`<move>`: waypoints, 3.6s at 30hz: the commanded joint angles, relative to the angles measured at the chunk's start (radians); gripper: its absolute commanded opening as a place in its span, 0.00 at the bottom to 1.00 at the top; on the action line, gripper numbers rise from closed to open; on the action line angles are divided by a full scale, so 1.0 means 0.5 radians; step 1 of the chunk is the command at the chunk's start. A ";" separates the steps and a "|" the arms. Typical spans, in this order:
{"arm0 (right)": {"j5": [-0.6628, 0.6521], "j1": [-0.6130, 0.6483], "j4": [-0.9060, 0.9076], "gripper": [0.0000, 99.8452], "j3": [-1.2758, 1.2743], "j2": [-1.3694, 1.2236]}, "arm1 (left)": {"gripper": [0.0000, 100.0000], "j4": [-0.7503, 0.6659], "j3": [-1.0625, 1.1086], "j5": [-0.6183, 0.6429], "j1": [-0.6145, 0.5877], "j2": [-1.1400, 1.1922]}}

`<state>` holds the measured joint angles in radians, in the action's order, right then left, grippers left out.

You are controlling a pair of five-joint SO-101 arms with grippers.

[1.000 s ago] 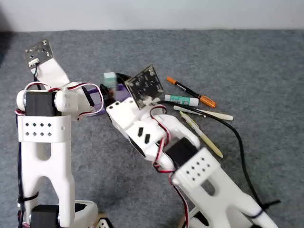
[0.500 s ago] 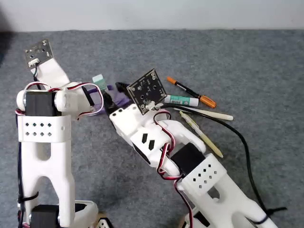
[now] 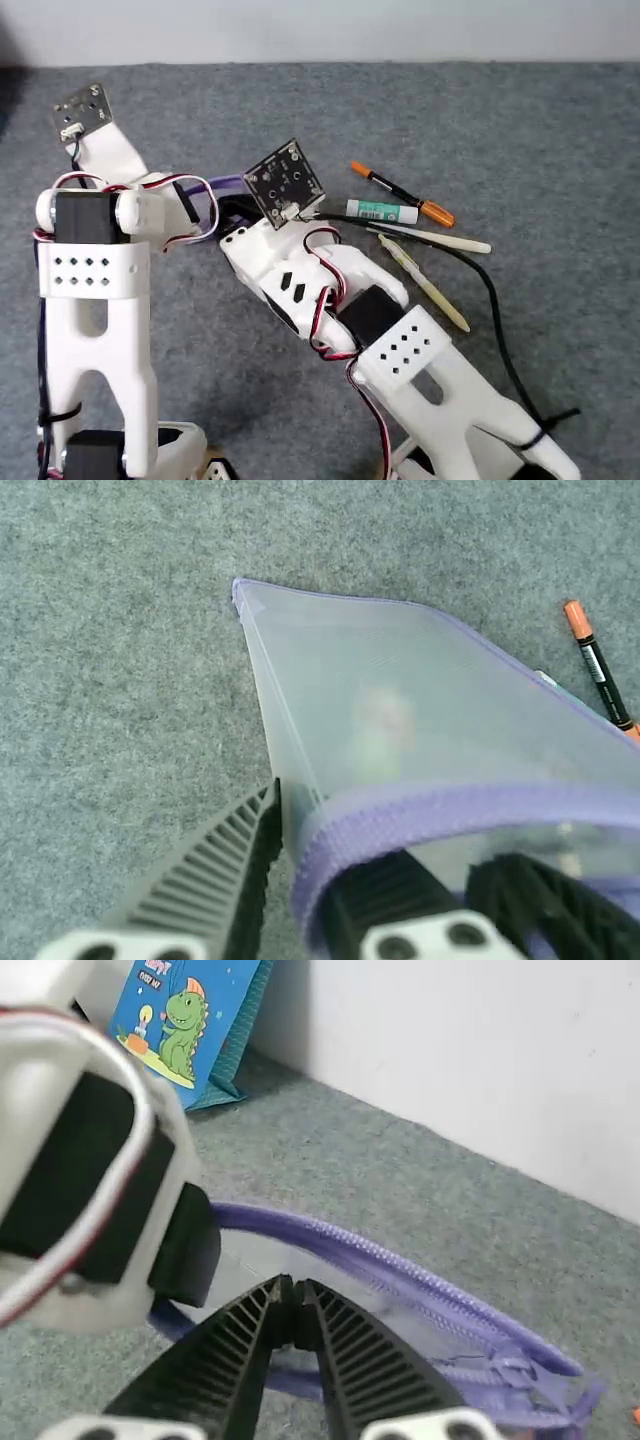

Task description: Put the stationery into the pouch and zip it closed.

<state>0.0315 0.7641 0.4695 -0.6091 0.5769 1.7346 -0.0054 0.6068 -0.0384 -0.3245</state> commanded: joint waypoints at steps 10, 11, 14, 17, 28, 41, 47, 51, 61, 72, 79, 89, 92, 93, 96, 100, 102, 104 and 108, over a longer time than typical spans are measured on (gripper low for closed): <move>-0.015 -0.358 0.732 0.01 0.092 0.462 | 0.01 0.034 -0.066 0.018 -0.012 0.009; -0.018 -0.446 0.778 0.01 0.092 0.462 | 0.01 0.034 -0.063 0.018 -0.015 0.009; -0.028 -0.677 0.913 0.01 0.092 0.443 | 0.01 0.034 -0.063 0.018 -0.018 0.009; -0.230 -0.858 1.026 0.01 0.104 0.336 | 0.01 0.034 -0.063 0.018 -0.018 0.006; -0.608 -1.165 1.158 0.01 0.448 -0.471 | 0.01 0.034 -0.060 0.018 -0.018 0.012; -0.605 -1.180 1.735 0.20 1.494 -1.653 | 0.01 0.031 -0.057 0.018 -0.021 0.015; -0.614 -1.223 1.766 0.20 1.688 -1.978 | 0.01 0.031 -0.057 0.018 -0.021 0.015; -0.614 -1.220 1.766 0.19 1.814 -2.190 | 0.01 0.031 -0.057 0.018 -0.021 0.012; -0.614 -1.223 1.772 0.05 1.939 -2.527 | 0.01 0.031 -0.057 0.018 -0.021 0.012; -0.608 -1.244 2.125 0.01 1.939 -2.030 | 0.01 0.031 -0.057 0.018 -0.009 0.012; -0.598 -1.214 2.487 0.01 1.939 -1.490 | 0.01 0.031 -0.057 0.018 -0.006 0.012; -0.595 -1.171 2.634 0.01 1.933 -0.781 | 0.01 0.031 -0.057 0.018 -0.006 0.012; -0.528 -1.094 2.634 0.01 1.933 -0.566 | 0.01 0.031 -0.057 0.018 -0.006 0.012; -0.479 -1.051 2.634 0.01 1.933 -0.496 | 0.01 0.031 -0.057 0.018 -0.006 0.012; -0.359 -0.898 2.613 0.01 1.933 -0.284 | 0.01 0.031 -0.057 0.018 -0.006 0.012; -0.150 -0.683 2.410 0.01 1.933 -0.069 | 0.01 0.031 -0.057 0.018 -0.006 0.012; -0.083 -0.585 2.257 0.01 1.933 -0.002 | 0.01 0.031 -0.057 0.018 -0.006 0.012; -0.018 -0.483 2.070 0.01 1.933 0.029 | 0.01 0.031 -0.057 0.018 -0.006 0.012; 0.052 -0.370 1.680 0.01 1.930 0.029 | 0.01 0.031 -0.057 0.018 -0.006 0.012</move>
<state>0.0238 0.5447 1.4469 0.3360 0.5723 1.7346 -0.0054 0.6068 -0.0399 -0.3230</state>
